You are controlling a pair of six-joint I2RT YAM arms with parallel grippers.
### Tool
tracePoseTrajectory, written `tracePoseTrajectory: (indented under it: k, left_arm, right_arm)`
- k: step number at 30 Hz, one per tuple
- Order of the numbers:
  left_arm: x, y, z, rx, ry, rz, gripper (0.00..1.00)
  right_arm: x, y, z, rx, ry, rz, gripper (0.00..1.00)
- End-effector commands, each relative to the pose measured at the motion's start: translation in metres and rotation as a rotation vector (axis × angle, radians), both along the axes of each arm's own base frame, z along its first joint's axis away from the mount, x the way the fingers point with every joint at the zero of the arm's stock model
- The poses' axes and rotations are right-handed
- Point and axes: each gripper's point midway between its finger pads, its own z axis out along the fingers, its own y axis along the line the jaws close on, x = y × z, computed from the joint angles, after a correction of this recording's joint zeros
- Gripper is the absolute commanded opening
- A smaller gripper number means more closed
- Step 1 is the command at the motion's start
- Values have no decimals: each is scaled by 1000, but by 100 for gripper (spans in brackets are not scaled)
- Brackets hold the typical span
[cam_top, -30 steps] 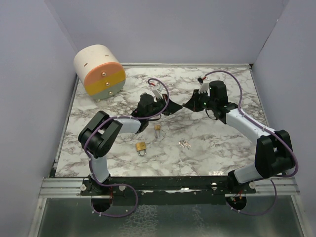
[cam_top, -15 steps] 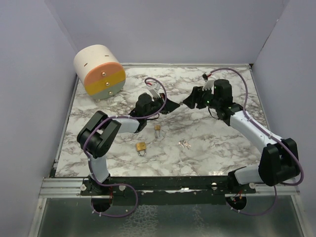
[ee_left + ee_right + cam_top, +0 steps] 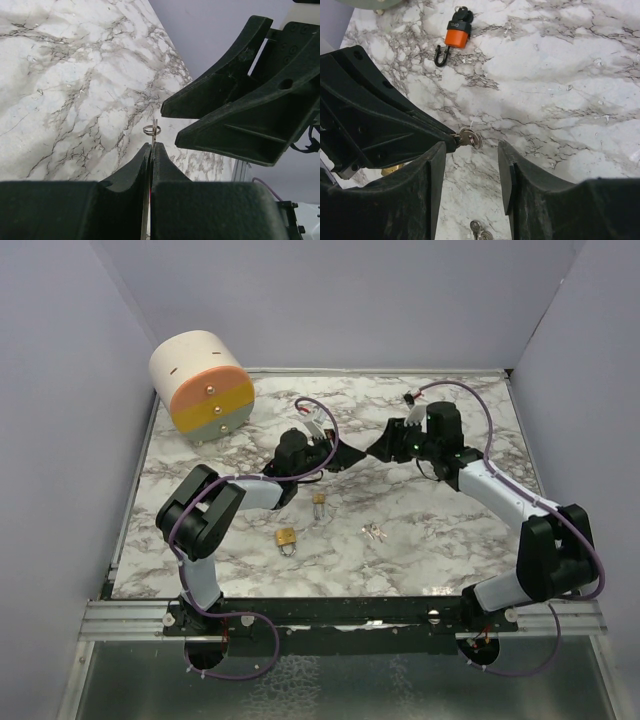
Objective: Unlock with the key
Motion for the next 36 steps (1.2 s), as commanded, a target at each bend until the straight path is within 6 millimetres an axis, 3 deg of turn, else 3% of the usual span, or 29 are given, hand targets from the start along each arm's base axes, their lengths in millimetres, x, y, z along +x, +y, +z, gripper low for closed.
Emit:
tracePoseTrajectory:
  k: [1,15,23,36]
  left_arm:
    - [-6,-4,34,-62,-76,-44,0]
    - [-13,-8,40,-78,-98,-92,0]
    - [-15,-9,40,-79,-100,-102,0]
    - [-7,-13,52,-109,-99,-90,0]
  right_arm:
    - [8,7,13,35,-37,27,43]
    - [11,9,4,37,-10,19,30]
    - [12,10,6,41,-12,24,29]
    - [14,-10,-13,-91,-1,-25,30]
